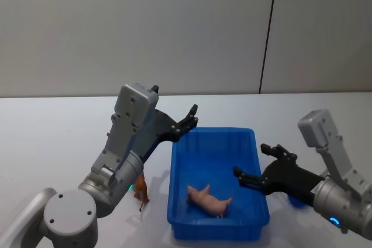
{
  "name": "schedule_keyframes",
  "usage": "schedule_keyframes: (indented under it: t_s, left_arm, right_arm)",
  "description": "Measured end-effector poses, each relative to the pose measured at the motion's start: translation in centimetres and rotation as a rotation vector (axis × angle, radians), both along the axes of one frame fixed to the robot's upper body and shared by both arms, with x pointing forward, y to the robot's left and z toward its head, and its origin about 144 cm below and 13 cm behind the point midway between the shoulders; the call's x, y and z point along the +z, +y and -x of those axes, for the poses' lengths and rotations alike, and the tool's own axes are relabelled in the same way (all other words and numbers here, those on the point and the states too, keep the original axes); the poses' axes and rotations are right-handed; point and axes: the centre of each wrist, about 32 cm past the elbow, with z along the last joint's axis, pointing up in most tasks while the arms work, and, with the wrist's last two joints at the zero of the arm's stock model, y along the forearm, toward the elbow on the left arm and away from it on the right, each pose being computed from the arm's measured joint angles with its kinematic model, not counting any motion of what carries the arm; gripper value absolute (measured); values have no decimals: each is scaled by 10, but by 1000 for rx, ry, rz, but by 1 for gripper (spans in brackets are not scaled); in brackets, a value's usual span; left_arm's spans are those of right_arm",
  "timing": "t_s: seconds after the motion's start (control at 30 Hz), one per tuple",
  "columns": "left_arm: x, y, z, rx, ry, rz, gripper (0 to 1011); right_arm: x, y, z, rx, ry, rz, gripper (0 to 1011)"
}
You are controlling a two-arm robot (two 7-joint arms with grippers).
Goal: Pick up the two dolls from the table and place them into the box.
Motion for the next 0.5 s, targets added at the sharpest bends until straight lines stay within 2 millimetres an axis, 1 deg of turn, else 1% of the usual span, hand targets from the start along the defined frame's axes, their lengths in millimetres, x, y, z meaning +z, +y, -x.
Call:
schedule_keyframes:
  t_s: [0.03,0.1,0.5]
  left_arm:
    - [0,0,0,0,0,0,1001]
    - [0,0,0,0,0,0,1001]
    - [0,0,0,0,0,0,1001]
  right_arm:
    - [0,-2,1,-8,1,0,976]
    - [-1,-5,2,-19,3,0,1001]
    - [-5,-32,17,-119,45,1,1001]
